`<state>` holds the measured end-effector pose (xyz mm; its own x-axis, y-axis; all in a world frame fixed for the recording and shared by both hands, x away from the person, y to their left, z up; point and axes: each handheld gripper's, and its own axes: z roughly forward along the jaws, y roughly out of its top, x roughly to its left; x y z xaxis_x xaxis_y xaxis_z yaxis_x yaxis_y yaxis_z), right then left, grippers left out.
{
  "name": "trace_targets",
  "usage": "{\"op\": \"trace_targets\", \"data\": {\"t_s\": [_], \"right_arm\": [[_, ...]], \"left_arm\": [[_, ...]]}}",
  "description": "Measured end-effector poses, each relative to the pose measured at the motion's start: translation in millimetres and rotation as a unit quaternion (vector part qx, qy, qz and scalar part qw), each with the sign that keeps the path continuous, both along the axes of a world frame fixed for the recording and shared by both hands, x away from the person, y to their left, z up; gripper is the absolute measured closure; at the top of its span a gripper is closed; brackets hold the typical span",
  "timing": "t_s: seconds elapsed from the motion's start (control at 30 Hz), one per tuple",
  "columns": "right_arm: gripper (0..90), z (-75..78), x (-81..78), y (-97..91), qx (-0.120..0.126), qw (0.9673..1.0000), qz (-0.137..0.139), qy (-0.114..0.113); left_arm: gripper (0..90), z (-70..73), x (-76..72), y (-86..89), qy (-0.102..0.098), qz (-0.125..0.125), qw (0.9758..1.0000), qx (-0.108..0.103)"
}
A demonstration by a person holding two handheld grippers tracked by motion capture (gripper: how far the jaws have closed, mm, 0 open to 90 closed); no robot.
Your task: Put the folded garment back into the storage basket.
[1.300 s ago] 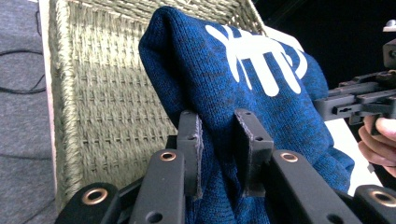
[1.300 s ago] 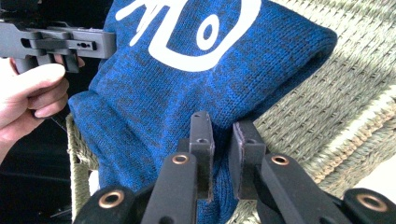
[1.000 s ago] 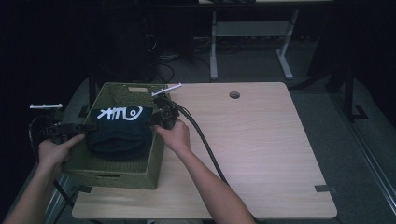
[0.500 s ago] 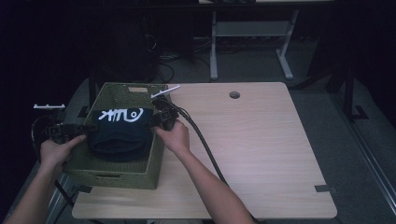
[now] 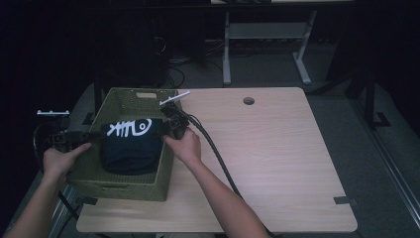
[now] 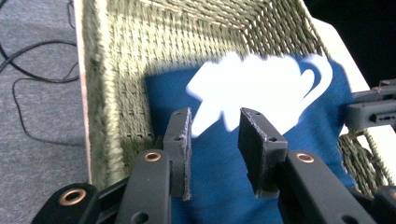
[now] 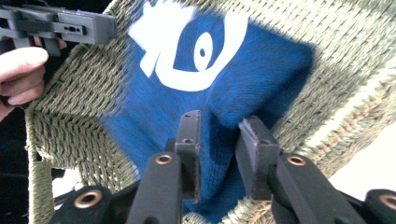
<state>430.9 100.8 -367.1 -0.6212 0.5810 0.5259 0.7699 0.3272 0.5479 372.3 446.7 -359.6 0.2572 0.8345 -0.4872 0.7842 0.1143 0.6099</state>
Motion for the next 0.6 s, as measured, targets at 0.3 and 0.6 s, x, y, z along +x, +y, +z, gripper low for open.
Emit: {"op": "trace_targets", "data": {"t_s": [0.3, 0.6], "right_arm": [[65.8, 9.0, -2.1, -6.9, -0.007, 0.9998, -0.008, -0.017], [60.9, 20.4, -2.3, -24.1, 0.028, 0.9993, 0.002, -0.023]], "left_arm": [[64.8, 6.6, -0.5, -3.6, -0.011, -0.003, 0.9999, -0.003], [63.6, 18.2, -11.8, -13.3, -0.031, 0.0, 0.9995, -0.008]]}}
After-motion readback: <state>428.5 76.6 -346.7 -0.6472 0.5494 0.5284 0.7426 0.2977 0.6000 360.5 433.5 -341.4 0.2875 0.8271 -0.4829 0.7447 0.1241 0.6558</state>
